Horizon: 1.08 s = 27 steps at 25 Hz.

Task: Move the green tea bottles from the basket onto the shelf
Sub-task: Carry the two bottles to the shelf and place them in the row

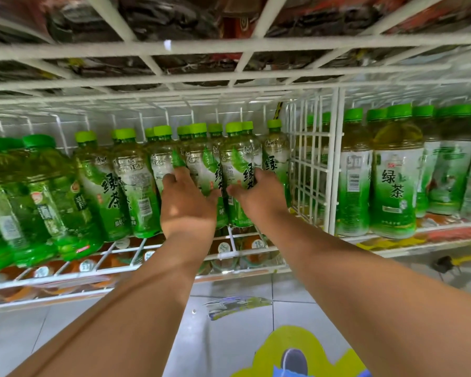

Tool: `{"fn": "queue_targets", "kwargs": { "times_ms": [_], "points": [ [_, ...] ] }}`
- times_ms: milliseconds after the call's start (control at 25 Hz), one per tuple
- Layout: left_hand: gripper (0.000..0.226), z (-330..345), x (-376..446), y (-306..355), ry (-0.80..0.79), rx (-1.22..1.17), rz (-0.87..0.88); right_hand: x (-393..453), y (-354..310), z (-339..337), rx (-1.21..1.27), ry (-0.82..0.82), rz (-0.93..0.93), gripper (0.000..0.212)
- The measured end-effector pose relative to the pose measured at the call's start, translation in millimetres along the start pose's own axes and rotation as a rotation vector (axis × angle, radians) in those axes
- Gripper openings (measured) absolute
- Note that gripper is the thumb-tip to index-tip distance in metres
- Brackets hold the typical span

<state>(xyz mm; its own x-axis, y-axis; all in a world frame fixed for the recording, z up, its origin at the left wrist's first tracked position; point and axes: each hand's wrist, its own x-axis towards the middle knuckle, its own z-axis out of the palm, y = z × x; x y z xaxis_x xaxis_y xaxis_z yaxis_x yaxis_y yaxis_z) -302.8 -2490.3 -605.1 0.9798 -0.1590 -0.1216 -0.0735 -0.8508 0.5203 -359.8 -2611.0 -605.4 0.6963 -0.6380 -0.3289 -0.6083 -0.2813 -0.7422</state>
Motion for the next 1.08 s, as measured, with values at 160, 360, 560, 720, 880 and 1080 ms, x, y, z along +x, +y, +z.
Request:
{"fn": "queue_targets", "kwargs": {
  "times_ms": [160,360,560,720,880,1080],
  "points": [
    [0.069,-3,-6,-2,-0.005,0.001,0.033,0,-1,-5,-0.034,-0.041,-0.012,0.088],
    [0.062,-28,-22,-12,-0.032,0.081,0.140,-20,-3,-21,-0.122,-0.064,-0.069,0.090],
    [0.068,-64,-28,-12,-0.100,0.226,0.222,-45,-10,-38,-0.321,-0.037,-0.267,0.071],
    [0.076,-93,-53,-3,-0.126,0.418,0.341,-73,-23,-50,-0.654,-0.026,-0.406,0.071],
    [0.080,-121,-69,5,-0.150,0.644,0.429,-97,-37,-80,-0.921,-0.156,-0.418,0.069],
    [0.083,-150,-105,17,-0.098,0.728,0.393,-134,-55,-110,-0.934,-0.176,-0.422,0.074]
  ]
}}
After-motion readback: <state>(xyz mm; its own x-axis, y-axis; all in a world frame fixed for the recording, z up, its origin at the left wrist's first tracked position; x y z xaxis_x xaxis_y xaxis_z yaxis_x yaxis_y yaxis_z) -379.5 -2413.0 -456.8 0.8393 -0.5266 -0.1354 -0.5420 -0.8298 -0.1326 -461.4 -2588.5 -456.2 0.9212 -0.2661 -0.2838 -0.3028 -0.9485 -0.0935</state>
